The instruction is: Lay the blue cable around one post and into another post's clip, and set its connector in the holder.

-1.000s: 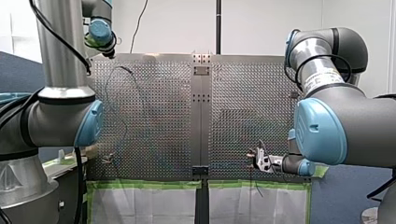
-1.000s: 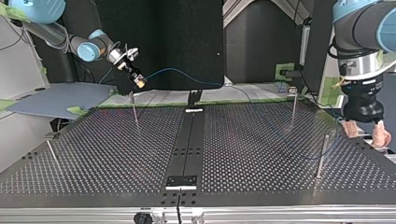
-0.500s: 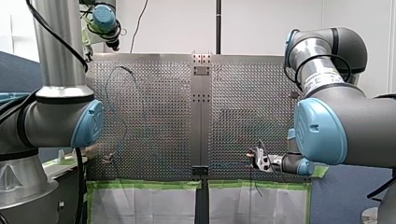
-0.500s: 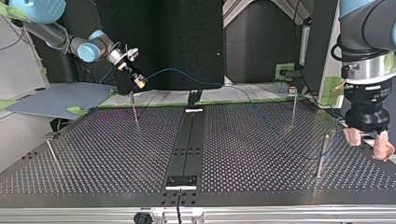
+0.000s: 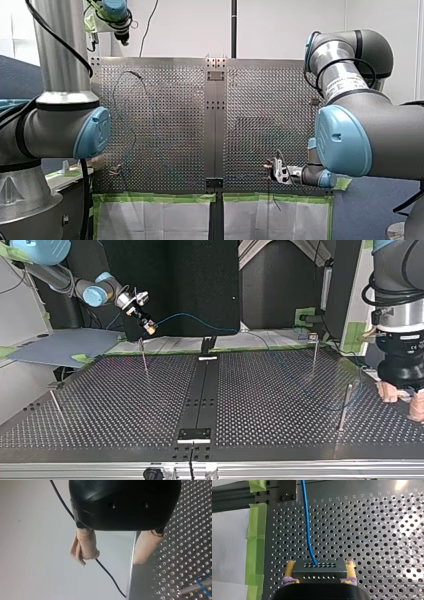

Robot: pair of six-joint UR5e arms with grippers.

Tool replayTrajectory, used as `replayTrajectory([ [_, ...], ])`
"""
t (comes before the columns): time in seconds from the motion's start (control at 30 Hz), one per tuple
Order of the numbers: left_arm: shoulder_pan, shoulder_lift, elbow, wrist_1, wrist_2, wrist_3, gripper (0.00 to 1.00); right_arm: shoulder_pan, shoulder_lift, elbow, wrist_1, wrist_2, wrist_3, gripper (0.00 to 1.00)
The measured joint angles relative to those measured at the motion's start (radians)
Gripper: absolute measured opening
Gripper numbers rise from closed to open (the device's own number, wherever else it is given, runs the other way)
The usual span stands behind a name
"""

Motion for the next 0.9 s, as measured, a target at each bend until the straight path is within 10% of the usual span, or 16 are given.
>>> replayTrajectory([
  [0.53,-0.037,-0.007,0.051,-0.122,-0.010,0.126,1.00,0.003,0.000,0.000,0.005,0.000,-0.003,0.00],
  [0.9,-0.048,-0.035,-0.004,-0.074,-0.012,0.216,1.00,0.006,0.000,0.000,0.006,0.000,-0.004,0.00],
])
